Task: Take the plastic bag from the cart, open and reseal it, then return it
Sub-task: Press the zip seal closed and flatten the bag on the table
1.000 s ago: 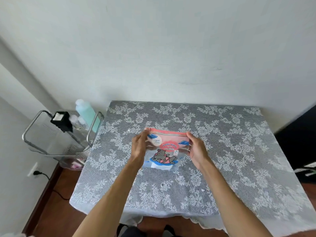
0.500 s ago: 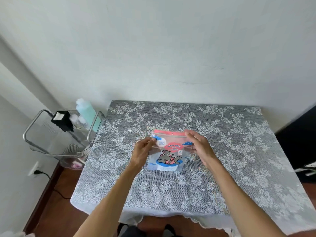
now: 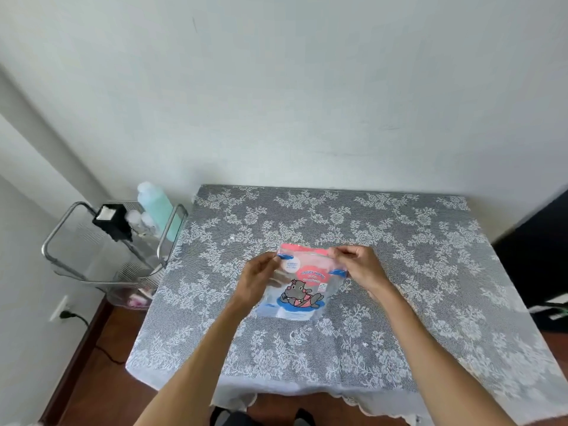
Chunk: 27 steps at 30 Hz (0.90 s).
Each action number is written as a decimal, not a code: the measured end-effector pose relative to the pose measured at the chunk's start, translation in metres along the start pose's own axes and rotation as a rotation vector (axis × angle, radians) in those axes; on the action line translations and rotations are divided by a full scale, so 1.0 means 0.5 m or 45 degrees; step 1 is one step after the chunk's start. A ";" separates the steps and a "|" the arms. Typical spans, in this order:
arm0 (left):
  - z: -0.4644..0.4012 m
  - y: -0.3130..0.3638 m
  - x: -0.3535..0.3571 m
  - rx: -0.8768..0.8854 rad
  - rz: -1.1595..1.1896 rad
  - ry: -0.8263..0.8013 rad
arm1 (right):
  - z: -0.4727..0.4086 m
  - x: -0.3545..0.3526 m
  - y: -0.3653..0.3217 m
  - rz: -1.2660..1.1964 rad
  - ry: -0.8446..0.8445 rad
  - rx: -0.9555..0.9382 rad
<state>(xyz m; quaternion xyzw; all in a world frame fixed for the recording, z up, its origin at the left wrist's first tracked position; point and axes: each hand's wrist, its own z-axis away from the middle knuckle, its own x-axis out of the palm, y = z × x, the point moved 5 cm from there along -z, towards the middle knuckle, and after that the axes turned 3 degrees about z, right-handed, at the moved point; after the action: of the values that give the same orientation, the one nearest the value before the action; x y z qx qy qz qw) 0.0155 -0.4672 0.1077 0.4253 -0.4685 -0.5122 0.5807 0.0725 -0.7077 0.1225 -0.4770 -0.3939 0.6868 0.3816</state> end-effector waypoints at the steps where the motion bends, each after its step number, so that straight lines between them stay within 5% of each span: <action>1: 0.000 0.000 0.000 -0.002 0.001 -0.006 | 0.000 0.001 0.000 0.003 -0.014 0.004; 8: -0.012 0.009 0.006 0.029 -0.133 0.047 | 0.003 0.016 -0.008 0.176 -0.112 -0.055; 14: -0.012 0.004 0.010 -0.039 0.071 0.124 | 0.001 0.009 -0.016 0.273 0.003 -0.141; 22: -0.022 0.036 0.003 0.013 0.287 0.237 | 0.002 0.024 0.024 -0.290 -0.127 0.114; 27: -0.023 0.035 -0.001 0.075 0.226 0.248 | 0.003 0.016 0.027 -0.345 0.050 0.097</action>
<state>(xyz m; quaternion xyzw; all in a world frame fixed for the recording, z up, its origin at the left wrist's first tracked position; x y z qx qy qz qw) 0.0300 -0.4644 0.1227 0.4467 -0.4604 -0.4010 0.6540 0.0669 -0.7061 0.1080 -0.4181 -0.4207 0.6339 0.4964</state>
